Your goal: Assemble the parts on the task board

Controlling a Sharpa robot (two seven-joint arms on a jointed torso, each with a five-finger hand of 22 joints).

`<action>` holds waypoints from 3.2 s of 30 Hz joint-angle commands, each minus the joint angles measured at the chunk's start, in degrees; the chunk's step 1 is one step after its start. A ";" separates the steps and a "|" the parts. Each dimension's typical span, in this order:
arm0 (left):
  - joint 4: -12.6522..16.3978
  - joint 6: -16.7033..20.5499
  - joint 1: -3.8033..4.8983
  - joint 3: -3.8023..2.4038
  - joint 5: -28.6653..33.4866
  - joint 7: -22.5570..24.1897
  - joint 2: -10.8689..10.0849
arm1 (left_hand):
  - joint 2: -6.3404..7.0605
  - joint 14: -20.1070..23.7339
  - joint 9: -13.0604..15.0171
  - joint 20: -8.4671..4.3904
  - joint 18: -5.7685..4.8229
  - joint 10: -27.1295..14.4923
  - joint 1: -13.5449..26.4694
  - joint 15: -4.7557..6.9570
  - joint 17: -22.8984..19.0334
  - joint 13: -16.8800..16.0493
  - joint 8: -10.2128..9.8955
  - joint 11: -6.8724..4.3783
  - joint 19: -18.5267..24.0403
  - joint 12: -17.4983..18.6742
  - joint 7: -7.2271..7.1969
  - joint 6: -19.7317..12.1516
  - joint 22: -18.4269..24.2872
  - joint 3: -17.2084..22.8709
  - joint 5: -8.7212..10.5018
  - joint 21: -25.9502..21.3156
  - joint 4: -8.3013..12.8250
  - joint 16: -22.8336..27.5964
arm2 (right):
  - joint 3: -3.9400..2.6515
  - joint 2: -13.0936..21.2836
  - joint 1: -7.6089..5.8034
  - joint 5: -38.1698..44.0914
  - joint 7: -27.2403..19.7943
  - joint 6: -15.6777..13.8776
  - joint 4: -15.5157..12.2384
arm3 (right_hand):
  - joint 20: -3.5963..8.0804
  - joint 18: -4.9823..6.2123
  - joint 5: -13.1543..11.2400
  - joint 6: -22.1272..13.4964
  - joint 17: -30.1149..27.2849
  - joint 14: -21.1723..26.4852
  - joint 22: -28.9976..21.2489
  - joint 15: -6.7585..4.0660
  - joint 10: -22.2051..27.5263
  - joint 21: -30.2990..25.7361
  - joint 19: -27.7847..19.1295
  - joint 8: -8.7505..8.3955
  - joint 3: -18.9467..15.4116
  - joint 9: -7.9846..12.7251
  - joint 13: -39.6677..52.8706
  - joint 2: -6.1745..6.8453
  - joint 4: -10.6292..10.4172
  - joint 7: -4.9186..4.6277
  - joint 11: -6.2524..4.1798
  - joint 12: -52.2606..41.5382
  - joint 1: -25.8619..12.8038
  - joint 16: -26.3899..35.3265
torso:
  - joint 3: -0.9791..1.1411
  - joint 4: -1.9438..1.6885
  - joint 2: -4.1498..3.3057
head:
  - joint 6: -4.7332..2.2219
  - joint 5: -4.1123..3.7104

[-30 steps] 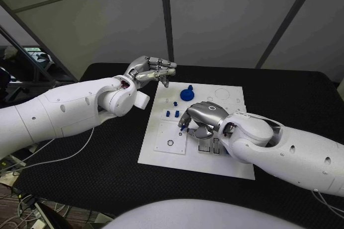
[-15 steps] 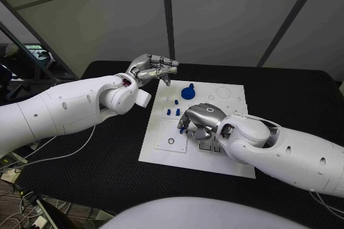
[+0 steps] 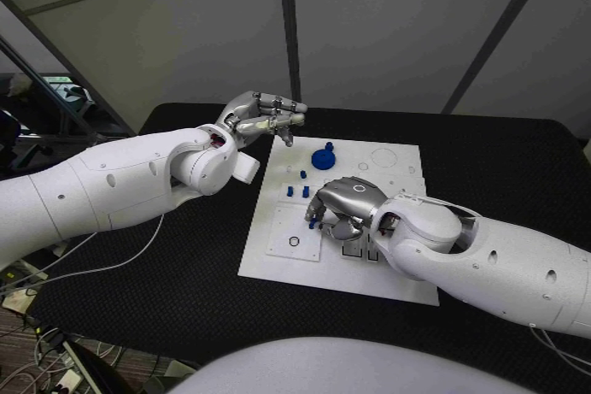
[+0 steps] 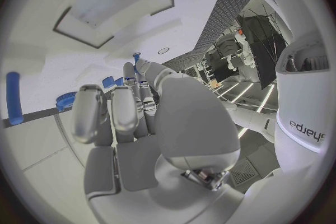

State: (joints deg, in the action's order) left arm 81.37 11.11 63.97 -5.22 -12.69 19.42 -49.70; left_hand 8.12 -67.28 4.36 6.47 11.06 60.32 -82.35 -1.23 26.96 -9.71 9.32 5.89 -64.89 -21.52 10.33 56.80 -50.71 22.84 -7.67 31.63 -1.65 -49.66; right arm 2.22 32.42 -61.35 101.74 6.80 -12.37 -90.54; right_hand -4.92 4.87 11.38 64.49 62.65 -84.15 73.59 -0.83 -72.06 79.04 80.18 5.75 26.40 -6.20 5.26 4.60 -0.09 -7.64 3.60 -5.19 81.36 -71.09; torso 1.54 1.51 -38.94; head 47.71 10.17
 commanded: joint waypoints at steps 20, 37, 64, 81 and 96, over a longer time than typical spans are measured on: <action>0.08 -1.03 0.12 -0.05 0.19 -0.11 0.08 | -0.39 0.30 -0.05 0.06 -0.64 -0.41 0.10 0.06 -0.05 -0.09 0.07 0.01 0.14 -0.34 -0.04 -0.37 0.09 -0.21 0.12 -0.38 0.01 0.25 | 0.05 -1.08 0.06 1.91 1.51 3.36 0.88 | -0.17 -1.05 0.18 0.21 -0.45 -1.90 -0.11 -0.12 -0.16 0.24 0.06 0.32 -0.10 -0.16 0.16 0.01 0.44 -0.34 0.18 0.46 -0.45 -0.06 | -0.05 -0.02 0.02 | 0.36 0.03; 0.09 -1.24 0.17 -0.05 0.19 -0.38 0.01 | -0.44 0.35 -0.07 0.08 -0.64 -0.51 0.05 0.03 -0.09 -0.11 0.08 0.04 0.14 -0.42 0.00 -0.44 0.12 -0.27 0.12 -0.44 0.05 0.26 | 0.61 -1.45 0.08 2.29 1.75 4.05 1.26 | -1.12 -0.44 -0.29 -3.78 -2.56 -1.14 -2.81 1.14 4.45 -1.61 -2.12 -2.20 -0.82 0.52 -0.76 1.39 -0.39 -1.83 1.66 1.76 -2.75 0.99 | -0.03 -0.03 0.04 | 0.71 0.04; -0.33 -1.82 0.16 -0.04 0.19 -0.90 -0.05 | -0.48 0.42 -0.10 0.13 -0.65 -0.68 0.14 -0.03 -0.13 -0.12 0.07 0.11 0.15 -0.48 0.06 -0.58 0.17 -0.39 0.14 -0.51 0.00 0.27 | -1.98 8.88 -0.16 -1.89 -0.41 -4.11 -7.44 | -2.36 1.20 -0.34 -9.53 -9.13 0.83 -9.64 2.03 13.10 -6.76 -7.09 -1.41 -3.45 1.37 -1.26 2.65 -0.76 -1.42 2.65 -1.01 -3.77 4.41 | 0.00 0.14 0.20 | -0.91 -1.01; -0.39 -1.76 0.08 0.11 0.20 -0.72 -0.25 | -0.48 0.52 -0.13 0.20 -0.67 -0.89 0.30 -0.11 -0.20 -0.15 0.10 0.18 0.17 -0.62 0.11 -0.73 0.24 -0.61 0.15 -0.65 -0.08 0.27 | -6.45 16.33 -3.06 -7.97 -1.71 4.85 -4.98 | -2.31 1.24 1.14 -9.60 -11.03 1.01 -10.27 2.05 15.60 -7.41 -7.14 -1.90 -7.73 1.26 -1.51 3.44 -1.32 -0.89 2.75 -2.10 -4.29 4.99 | 0.23 0.68 0.49 | -3.01 -3.01; -0.44 -1.92 0.02 0.13 0.20 -0.66 -0.12 | -0.46 0.57 -0.14 0.24 -0.67 -0.97 0.41 -0.14 -0.23 -0.17 0.12 0.19 0.20 -0.70 0.10 -0.78 0.28 -0.73 0.15 -0.73 -0.14 0.27 | -6.14 12.68 -3.13 -4.01 -0.73 6.52 -0.59 | -2.31 1.20 1.06 -10.10 -11.16 0.82 -10.09 1.98 15.20 -7.36 -6.82 -1.94 -8.61 1.32 -1.35 2.24 -1.22 -0.67 2.63 -3.49 -3.07 4.69 | 0.07 0.46 0.35 | -2.88 -3.56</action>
State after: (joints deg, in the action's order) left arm 80.90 9.85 63.93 -5.05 -12.66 18.45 -49.88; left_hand 7.89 -67.08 4.30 6.46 11.05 59.69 -82.11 -1.43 26.78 -9.82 9.32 6.06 -64.89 -21.96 10.34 56.39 -50.48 22.36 -7.67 31.18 -1.81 -49.66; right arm -3.91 45.20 -64.39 96.38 5.94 -7.11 -91.31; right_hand -7.25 5.79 12.64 54.55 51.42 -83.21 63.41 1.32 -56.46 71.60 73.10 3.97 18.05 -4.91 3.84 6.89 -1.33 -8.31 6.27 -8.53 78.13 -66.37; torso 1.66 2.07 -38.56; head 44.71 6.67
